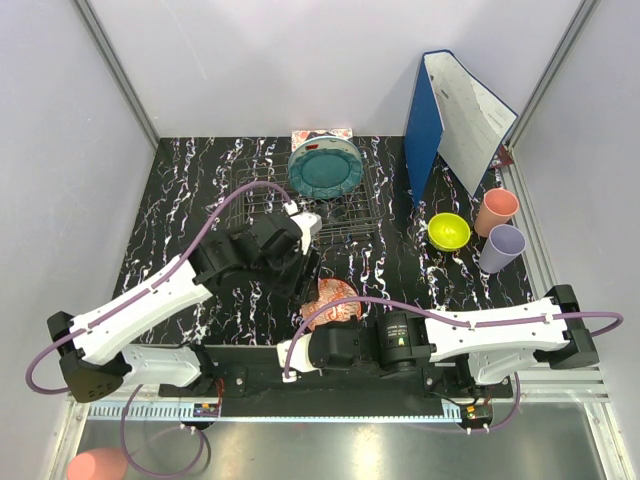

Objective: Unload the mixed dishes from the dish rack
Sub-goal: Pick up the bowl from the dish rack.

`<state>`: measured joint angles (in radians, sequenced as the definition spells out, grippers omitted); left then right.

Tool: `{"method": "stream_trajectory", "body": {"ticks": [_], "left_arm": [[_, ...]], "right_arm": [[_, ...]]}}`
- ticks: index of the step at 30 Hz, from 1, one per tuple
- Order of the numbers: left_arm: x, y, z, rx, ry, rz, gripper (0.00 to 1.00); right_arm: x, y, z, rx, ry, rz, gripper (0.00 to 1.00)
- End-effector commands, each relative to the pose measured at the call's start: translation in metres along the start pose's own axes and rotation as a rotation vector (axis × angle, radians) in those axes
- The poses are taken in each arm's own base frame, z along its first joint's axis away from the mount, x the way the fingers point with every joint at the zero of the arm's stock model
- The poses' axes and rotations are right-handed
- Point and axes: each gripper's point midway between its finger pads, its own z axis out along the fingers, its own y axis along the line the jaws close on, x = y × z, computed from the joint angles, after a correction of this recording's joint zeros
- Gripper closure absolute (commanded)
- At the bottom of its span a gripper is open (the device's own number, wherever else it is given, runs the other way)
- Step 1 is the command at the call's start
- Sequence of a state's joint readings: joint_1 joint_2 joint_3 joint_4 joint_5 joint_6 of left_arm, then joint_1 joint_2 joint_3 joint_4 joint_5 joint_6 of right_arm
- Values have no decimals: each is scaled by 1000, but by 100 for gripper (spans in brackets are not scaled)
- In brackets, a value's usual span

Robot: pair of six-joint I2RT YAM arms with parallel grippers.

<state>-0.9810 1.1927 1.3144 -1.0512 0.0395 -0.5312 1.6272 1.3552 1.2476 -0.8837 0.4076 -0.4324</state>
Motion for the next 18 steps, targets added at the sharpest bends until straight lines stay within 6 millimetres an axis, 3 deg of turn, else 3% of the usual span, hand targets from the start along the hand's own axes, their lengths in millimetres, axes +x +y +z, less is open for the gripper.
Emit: {"method": "stream_trajectory", "body": {"ticks": [1,10,13,18], "left_arm": [[2,-3,7,8,-2,4,47],[22,-1,17,4,63,20,79],[23,1,19,-4,67,23,100],[15,0,17,-5,30,26,100]], "right_arm": [[-8,-19,-8,78,-54,26,100],[-6,-25,-12,107,-58,15,100],[-6,-26,-14,110,-63,20,100],[-8,-35,-16,162,-67,41,100]]}}
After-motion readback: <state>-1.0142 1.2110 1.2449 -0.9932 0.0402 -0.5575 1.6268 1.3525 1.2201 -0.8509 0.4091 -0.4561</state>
